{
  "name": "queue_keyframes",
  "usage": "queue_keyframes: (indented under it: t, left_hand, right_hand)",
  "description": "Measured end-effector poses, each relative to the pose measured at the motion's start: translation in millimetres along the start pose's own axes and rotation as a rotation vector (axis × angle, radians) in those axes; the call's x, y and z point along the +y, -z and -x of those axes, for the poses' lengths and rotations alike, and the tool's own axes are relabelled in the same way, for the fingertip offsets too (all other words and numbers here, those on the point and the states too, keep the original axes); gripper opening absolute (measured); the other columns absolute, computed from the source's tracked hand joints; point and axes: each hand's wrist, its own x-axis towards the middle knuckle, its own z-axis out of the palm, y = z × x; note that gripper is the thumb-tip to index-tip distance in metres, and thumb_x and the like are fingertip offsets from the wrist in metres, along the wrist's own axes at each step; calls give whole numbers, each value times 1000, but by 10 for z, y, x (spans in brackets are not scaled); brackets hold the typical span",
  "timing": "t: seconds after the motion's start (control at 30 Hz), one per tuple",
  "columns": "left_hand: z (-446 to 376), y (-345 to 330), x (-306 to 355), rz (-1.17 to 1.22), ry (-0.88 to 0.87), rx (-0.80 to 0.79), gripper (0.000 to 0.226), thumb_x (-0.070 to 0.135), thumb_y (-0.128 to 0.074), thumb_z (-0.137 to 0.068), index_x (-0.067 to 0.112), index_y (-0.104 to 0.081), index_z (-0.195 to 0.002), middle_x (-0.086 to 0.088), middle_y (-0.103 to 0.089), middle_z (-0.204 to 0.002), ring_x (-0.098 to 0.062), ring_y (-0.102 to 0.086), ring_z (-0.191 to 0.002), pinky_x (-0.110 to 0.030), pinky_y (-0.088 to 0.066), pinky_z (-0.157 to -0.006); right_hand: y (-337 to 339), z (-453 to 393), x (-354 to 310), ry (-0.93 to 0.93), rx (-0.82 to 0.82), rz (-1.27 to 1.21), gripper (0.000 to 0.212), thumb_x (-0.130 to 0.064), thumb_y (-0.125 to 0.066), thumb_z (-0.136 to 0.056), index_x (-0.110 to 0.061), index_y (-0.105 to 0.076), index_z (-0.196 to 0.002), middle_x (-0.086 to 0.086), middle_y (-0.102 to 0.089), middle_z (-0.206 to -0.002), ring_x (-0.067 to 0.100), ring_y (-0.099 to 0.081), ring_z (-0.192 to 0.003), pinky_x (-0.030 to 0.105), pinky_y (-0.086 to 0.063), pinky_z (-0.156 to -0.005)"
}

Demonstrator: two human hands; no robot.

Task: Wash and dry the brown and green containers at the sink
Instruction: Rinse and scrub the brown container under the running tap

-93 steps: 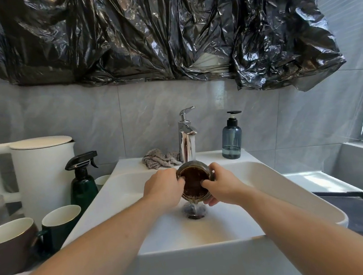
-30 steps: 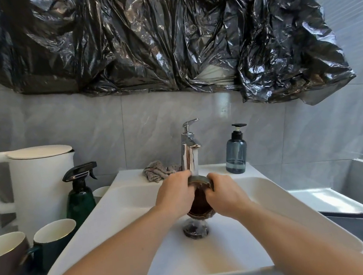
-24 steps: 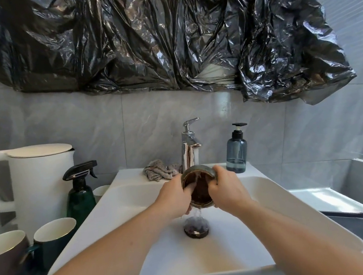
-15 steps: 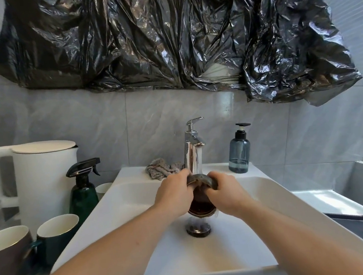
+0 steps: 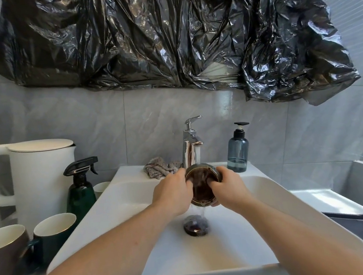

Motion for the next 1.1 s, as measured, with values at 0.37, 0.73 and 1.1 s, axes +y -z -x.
queue_keyframes:
  t: [0.37, 0.73, 1.1]
  left_hand:
    - [10, 20, 48, -98, -67, 126, 22, 42, -49, -106, 22, -59, -107, -6, -74, -105, -34, -68, -99, -42, -53, -79]
    - [46, 20, 47, 42, 68, -170, 39, 59, -44, -98, 29, -60, -116, -2, -72, -113, -31, -65, -106, -40, -52, -88]
    - [61, 68, 49, -116, -44, 8, 22, 31, -41, -106, 20, -55, -119, -12, -71, -112, -39, -65, -105, -42, -50, -82]
  right_hand:
    - [-33, -18, 41, 73, 23, 73, 15, -20, -63, -92, -27, -71, -102, -6, -74, -91, 15, -70, -88, 42, -63, -80]
    - [27, -52, 51, -32, 136, -78, 14, -13, -59, -97, -15, -71, -106, 7, -74, -92, 26, -75, -69, 33, -61, -48]
    - [-9, -76, 110, -2, 65, 51, 11, -23, -62, -98, -21, -67, -108, 0, -72, -97, 21, -69, -85, 27, -57, -61]
